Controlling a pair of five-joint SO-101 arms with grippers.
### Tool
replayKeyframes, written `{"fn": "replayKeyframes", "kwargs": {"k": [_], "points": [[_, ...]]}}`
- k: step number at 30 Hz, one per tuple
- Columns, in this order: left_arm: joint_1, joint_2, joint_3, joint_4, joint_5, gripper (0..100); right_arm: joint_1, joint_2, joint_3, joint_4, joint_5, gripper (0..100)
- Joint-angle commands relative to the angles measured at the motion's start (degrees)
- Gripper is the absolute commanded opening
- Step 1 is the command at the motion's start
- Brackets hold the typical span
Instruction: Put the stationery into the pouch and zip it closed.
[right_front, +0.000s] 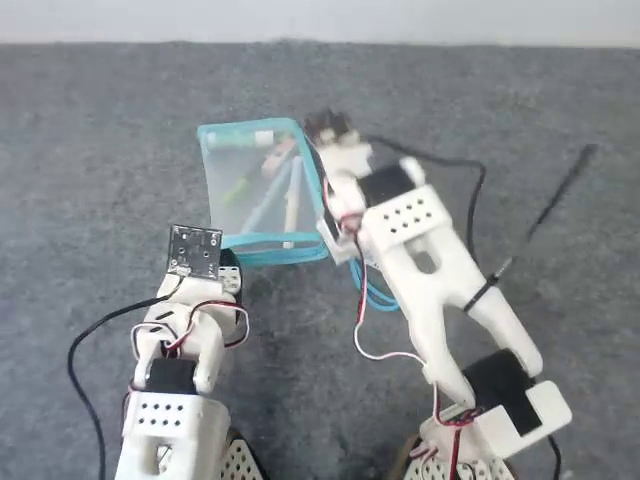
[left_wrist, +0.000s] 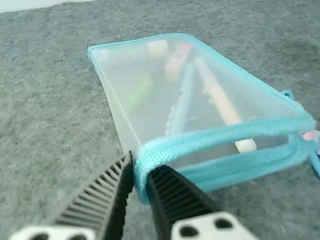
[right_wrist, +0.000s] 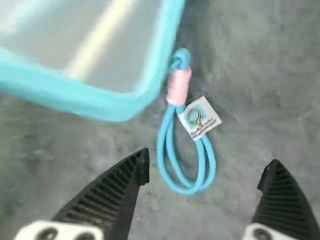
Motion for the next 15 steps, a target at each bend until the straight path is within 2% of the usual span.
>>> {"fn": "replayKeyframes", "kwargs": {"k": [1,5,8,10,15], "points": [[-0.35,-0.88,-4.09,-1.76,1.05,1,1.01,-3.21,10.9,-16.66,-0.79,34.9],[-0.26,-0.88,-4.0,-1.76,1.05,1,1.98,-2.95,12.48,-24.04,0.09,24.7],[-0.26,-0.88,-4.0,-1.85,0.97,1,1.45,-2.86,12.57,-26.77,5.27,14.9],[-0.26,-0.88,-4.0,-1.85,0.97,1,0.4,-2.86,12.57,-27.21,7.03,14.6],[-0.26,-0.88,-4.0,-1.93,0.97,1,-0.57,-1.36,12.48,-28.88,7.03,21.0]]}}
